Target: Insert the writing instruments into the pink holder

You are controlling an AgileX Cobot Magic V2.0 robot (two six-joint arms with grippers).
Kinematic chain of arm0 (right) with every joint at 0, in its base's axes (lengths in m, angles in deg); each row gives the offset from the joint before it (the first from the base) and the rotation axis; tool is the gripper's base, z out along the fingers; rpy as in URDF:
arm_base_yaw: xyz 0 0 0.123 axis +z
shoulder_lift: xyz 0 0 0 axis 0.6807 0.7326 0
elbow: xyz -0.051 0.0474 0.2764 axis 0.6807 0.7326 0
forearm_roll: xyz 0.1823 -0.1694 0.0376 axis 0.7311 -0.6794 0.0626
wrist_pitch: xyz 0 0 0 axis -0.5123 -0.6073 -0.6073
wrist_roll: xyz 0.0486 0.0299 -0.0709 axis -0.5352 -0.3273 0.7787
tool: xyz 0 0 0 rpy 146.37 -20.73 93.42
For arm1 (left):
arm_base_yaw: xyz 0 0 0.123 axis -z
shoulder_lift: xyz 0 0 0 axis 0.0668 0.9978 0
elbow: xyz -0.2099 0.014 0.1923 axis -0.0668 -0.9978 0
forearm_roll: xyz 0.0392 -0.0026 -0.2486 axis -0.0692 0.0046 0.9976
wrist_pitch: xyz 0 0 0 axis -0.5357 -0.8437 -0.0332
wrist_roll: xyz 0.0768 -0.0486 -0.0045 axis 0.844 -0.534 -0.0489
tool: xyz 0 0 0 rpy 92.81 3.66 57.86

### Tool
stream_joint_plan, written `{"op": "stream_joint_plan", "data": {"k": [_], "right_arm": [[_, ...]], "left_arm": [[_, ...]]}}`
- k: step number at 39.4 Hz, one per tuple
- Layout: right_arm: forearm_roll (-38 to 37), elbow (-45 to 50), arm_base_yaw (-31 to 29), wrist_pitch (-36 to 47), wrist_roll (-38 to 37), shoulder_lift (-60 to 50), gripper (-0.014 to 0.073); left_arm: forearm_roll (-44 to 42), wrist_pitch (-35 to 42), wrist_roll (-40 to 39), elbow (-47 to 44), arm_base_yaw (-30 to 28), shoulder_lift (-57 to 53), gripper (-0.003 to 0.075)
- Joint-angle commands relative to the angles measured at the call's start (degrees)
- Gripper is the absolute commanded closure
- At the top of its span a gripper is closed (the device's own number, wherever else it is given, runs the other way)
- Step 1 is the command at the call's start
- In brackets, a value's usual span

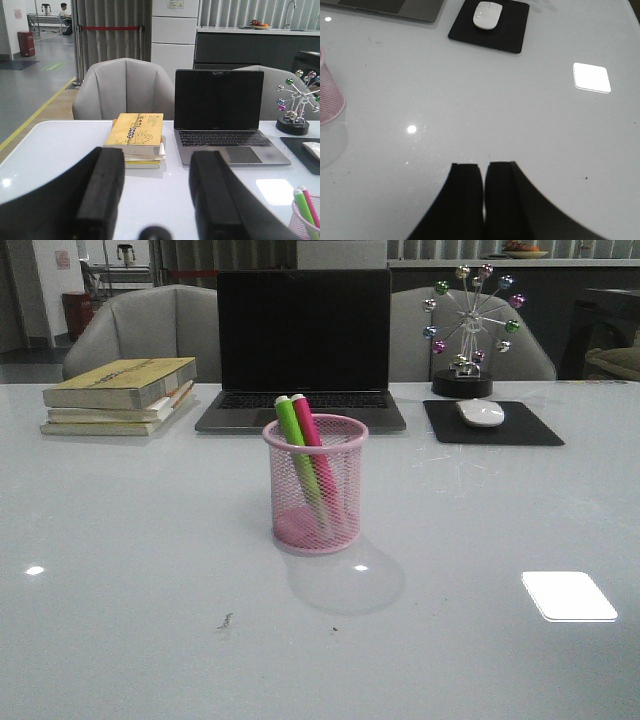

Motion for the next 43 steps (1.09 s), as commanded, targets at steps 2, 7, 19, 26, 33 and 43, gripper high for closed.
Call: {"op": "stream_joint_plan", "data": {"k": [2, 7, 19, 26, 33, 43], "right_arm": [[-0.1, -1.6, -0.4, 4.0, 0.2, -0.2, 0.054], [0.0, -1.6, -0.4, 4.0, 0.2, -0.2, 0.0544], [0.0, -1.6, -0.3, 3.7, 0.2, -0.2, 0.0544], [0.0, -1.6, -0.3, 3.7, 0.2, -0.2, 0.0544], [-0.1, -1.6, -0.2, 3.6, 0.2, -0.3, 0.0544], [0.0, -1.5, -1.5, 6.2, 0.2, -6.9, 0.0544]], "left_arm": [[0.4, 5.2, 0.0, 1.8, 0.0, 0.3, 0.0337], [0.4, 5.2, 0.0, 1.8, 0.0, 0.3, 0.0337], [0.4, 5.2, 0.0, 1.8, 0.0, 0.3, 0.0337], [0.4, 5.2, 0.0, 1.8, 0.0, 0.3, 0.0337], [0.4, 5.2, 0.0, 1.8, 0.0, 0.3, 0.0337], [0.4, 5.2, 0.0, 1.8, 0.0, 0.3, 0.0337]]}}
